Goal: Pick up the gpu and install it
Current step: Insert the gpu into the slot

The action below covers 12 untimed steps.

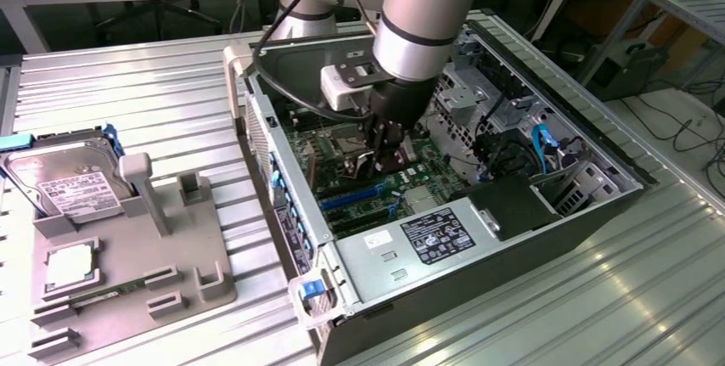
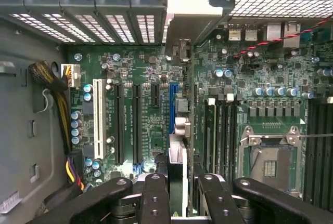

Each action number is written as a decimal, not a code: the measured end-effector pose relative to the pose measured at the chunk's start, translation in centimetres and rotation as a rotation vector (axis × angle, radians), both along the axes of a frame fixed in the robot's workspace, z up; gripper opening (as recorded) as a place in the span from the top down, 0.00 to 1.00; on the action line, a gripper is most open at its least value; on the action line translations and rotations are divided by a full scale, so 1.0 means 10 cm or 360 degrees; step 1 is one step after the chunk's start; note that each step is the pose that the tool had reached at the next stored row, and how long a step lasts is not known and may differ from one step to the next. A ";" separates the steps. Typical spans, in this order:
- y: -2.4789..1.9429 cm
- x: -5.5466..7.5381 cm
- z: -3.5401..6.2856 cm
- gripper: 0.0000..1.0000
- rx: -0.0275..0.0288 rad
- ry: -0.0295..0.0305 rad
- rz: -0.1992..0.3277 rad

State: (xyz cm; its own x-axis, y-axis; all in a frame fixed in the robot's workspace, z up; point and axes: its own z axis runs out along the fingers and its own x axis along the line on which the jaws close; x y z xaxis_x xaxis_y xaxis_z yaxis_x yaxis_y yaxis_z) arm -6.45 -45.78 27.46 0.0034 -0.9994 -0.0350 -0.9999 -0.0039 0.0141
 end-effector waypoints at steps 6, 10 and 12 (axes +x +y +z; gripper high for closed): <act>-0.004 -0.04 -0.102 0.73 -0.00004 0.00002 0.0000; -0.005 -0.09 -0.127 0.73 0.00013 0.00002 0.0000; -0.005 -0.09 -0.132 0.73 0.00015 -0.00030 0.0000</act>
